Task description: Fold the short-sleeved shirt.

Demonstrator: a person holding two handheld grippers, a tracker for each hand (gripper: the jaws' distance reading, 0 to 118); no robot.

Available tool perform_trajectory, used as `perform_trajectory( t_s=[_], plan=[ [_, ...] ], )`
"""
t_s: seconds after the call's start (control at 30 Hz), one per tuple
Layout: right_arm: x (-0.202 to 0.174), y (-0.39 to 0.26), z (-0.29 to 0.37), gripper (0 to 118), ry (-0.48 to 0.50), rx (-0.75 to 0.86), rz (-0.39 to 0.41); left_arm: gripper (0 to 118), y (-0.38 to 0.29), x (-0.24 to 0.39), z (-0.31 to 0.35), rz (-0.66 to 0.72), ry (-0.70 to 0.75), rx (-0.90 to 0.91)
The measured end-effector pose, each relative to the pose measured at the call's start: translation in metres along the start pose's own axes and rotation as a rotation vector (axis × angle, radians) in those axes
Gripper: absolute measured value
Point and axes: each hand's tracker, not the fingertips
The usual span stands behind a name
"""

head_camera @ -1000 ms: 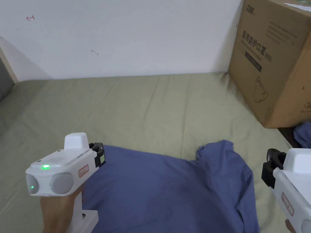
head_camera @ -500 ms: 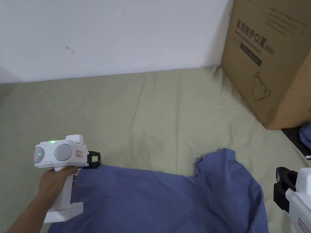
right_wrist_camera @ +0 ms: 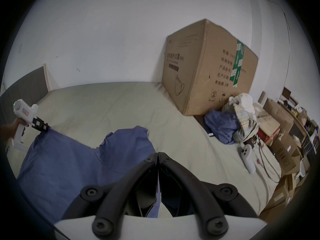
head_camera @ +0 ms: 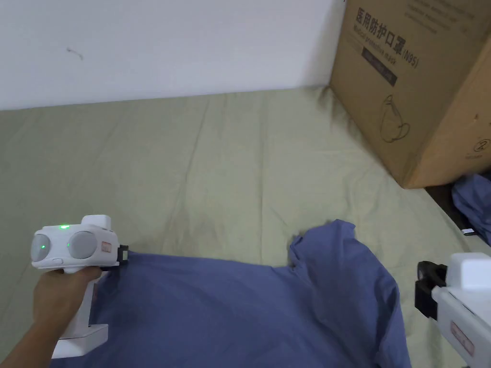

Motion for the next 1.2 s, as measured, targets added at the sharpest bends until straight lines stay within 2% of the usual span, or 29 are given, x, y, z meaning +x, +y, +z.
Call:
perform_trajectory(
  t_s=[0.07,0.1,0.13,0.2,0.23,0.33,0.4,0.47,0.5,0.57,0.6,0.7,0.8,0.87,1.0,1.07,1.2],
  plan=[
    [0.005,0.004,-0.018,3,0.034,-0.068,-0.035,0,-0.003,0.001,0.021,0.018,-0.026,0.066],
    [0.006,0.005,-0.032,13,0.023,-0.105,-0.041,0,-0.005,0.001,0.035,0.017,-0.047,0.102],
    [0.007,0.005,-0.043,34,0.032,-0.141,-0.051,0,-0.008,0.0,0.046,0.019,-0.06,0.125],
    [0.006,0.004,-0.069,83,0.041,-0.212,-0.042,0,-0.011,0.0,0.069,0.019,-0.091,0.165],
    [0.005,0.003,-0.082,89,0.053,-0.243,-0.054,0,-0.013,0.001,0.079,0.012,-0.098,0.181],
    [0.003,-0.001,-0.118,89,0.052,-0.315,-0.084,0,-0.017,0.001,0.101,-0.01,-0.092,0.199],
    [-0.001,-0.007,-0.142,89,0.012,-0.371,-0.071,0,-0.02,0.001,0.112,-0.021,-0.102,0.204],
    [-0.006,-0.012,-0.155,81,0.009,-0.41,-0.012,0,-0.021,0.0,0.116,-0.017,-0.107,0.212],
    [-0.007,-0.019,-0.167,65,0.012,-0.43,0.005,0,-0.022,-0.001,0.118,-0.015,-0.111,0.214],
    [-0.007,-0.024,-0.169,21,0.031,-0.478,-0.03,0,-0.024,-0.003,0.119,-0.003,-0.111,0.211],
    [-0.006,-0.025,-0.165,4,0.065,-0.466,-0.063,0,-0.025,-0.004,0.12,0.009,-0.114,0.211],
    [-0.014,-0.022,-0.143,3,0.066,-0.412,-0.066,0,-0.029,-0.007,0.127,0.025,-0.109,0.219],
    [-0.014,-0.01,-0.117,3,0.042,-0.292,0.035,0,-0.033,-0.013,0.142,0.047,-0.108,0.24],
    [-0.011,0.004,-0.092,3,0.045,-0.2,0.066,0,-0.036,-0.023,0.148,0.065,-0.102,0.259],
    [-0.004,0.051,-0.035,3,0.06,-0.045,0.101,0,-0.039,-0.039,0.186,0.115,-0.093,0.32],
    [-0.008,0.077,-0.004,3,0.085,0.024,0.098,0,-0.035,-0.049,0.208,0.145,-0.095,0.361],
    [-0.021,0.134,0.046,3,0.086,0.192,0.146,0,-0.017,-0.064,0.263,0.16,-0.059,0.461]
  ],
)
